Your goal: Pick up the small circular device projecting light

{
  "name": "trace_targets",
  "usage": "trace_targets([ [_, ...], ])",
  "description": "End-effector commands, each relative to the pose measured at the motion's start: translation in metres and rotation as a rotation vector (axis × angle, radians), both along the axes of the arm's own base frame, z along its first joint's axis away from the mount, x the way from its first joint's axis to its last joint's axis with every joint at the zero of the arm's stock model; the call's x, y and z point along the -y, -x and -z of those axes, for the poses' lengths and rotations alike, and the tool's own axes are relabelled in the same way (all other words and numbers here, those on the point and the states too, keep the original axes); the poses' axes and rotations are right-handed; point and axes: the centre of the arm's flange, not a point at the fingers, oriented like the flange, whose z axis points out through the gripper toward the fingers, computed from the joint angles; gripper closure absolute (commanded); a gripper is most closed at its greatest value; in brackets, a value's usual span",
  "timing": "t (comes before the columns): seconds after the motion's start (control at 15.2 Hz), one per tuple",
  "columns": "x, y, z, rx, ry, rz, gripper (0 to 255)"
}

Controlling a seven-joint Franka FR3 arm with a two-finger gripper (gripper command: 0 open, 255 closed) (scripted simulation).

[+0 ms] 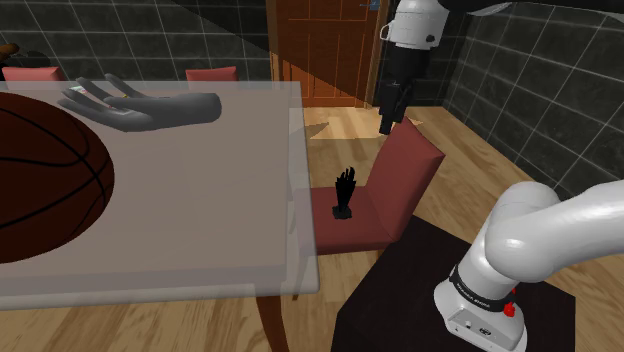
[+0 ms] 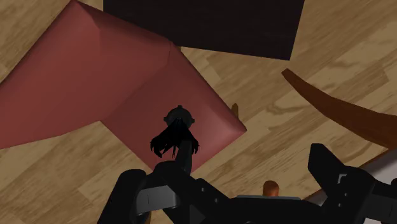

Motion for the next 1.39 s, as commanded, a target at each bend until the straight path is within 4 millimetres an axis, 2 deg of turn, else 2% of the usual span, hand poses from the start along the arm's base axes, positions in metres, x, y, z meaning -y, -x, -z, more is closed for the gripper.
trace_targets([
  [0.0, 0.0, 0.0, 0.0, 0.0, 0.0, 0.0, 0],
  [0.66, -0.009, -0.034, 0.118, 0.159, 0.088, 0.276, 0],
  [1.25, 0.003, -0.079, 0.219, 0.302, 0.167, 0.525, 0],
  [1.32, 0.004, -0.082, 0.223, 0.309, 0.171, 0.537, 0],
])
